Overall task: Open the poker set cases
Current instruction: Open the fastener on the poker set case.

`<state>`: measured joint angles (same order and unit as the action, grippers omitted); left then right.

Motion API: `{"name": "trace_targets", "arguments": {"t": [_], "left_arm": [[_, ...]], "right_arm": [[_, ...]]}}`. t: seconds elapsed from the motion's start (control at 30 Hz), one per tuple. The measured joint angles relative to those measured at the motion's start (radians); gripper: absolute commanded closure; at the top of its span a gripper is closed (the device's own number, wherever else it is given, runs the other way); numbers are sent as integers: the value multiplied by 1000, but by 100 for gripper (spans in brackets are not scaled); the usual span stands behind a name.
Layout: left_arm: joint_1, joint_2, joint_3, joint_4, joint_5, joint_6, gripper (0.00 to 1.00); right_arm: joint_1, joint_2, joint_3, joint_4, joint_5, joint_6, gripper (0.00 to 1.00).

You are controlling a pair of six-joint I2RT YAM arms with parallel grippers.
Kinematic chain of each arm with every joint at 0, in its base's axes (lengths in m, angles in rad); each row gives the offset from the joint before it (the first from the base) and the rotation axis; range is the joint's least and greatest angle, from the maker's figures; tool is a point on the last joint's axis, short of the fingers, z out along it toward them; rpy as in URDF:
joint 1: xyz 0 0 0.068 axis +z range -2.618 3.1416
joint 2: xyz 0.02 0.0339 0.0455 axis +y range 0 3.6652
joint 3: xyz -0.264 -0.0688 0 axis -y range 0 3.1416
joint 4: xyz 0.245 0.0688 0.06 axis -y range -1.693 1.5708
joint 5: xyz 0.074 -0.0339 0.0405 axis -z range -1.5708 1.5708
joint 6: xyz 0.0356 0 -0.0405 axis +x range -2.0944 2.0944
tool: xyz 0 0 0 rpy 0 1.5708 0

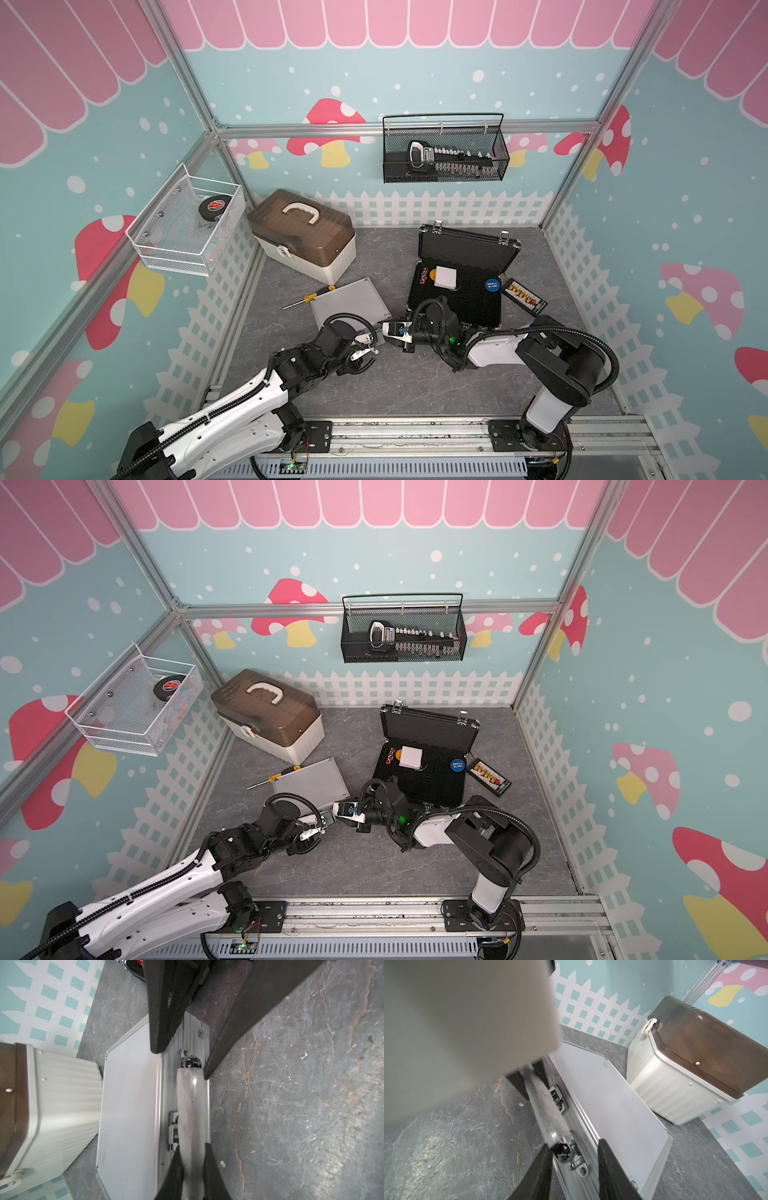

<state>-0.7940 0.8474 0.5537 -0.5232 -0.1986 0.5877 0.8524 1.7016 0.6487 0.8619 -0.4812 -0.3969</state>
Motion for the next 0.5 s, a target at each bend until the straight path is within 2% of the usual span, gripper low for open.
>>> {"name": "trace_targets", "arguments": {"t": [0.3,0.5], "left_arm": [[-2,-73,-18,17,2,34,100],[-2,-83,-21,49,2,38,100]], "right_arm": [[28,-37,-50,73,14,-42,61],[51,-96,-64,52,-15,-71,62]]}}
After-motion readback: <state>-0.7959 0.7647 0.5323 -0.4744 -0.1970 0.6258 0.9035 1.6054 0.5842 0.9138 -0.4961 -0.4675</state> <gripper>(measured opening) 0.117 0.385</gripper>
